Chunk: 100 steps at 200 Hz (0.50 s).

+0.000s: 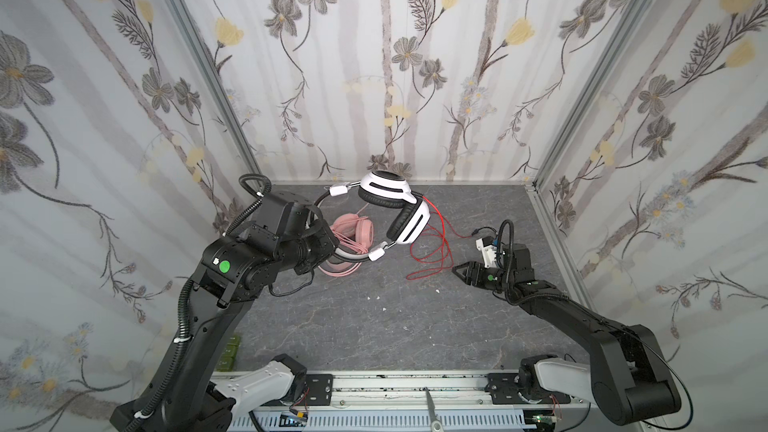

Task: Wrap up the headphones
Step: 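Raise the white headset with the left gripper while the right gripper grasps the cable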

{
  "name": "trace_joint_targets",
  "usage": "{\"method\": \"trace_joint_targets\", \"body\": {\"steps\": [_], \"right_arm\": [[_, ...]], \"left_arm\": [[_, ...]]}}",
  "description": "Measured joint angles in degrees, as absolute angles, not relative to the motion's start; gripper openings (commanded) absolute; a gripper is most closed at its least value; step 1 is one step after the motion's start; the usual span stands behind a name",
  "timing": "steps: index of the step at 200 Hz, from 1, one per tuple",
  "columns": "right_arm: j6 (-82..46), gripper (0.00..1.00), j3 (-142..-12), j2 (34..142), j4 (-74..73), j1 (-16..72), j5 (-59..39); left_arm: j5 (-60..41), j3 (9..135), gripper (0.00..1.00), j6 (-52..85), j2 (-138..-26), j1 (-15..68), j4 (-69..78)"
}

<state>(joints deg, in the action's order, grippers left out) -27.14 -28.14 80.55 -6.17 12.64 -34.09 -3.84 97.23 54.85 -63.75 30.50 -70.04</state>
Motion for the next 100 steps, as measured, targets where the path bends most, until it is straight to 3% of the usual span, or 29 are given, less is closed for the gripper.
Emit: {"method": "trace_joint_targets", "body": {"steps": [100], "right_arm": [[-15.7, 0.61, -32.0, 77.1, -14.2, 32.1, -27.4]], "left_arm": [[-1.8, 98.8, 0.0, 73.8, -59.2, 28.3, -63.6]]}}
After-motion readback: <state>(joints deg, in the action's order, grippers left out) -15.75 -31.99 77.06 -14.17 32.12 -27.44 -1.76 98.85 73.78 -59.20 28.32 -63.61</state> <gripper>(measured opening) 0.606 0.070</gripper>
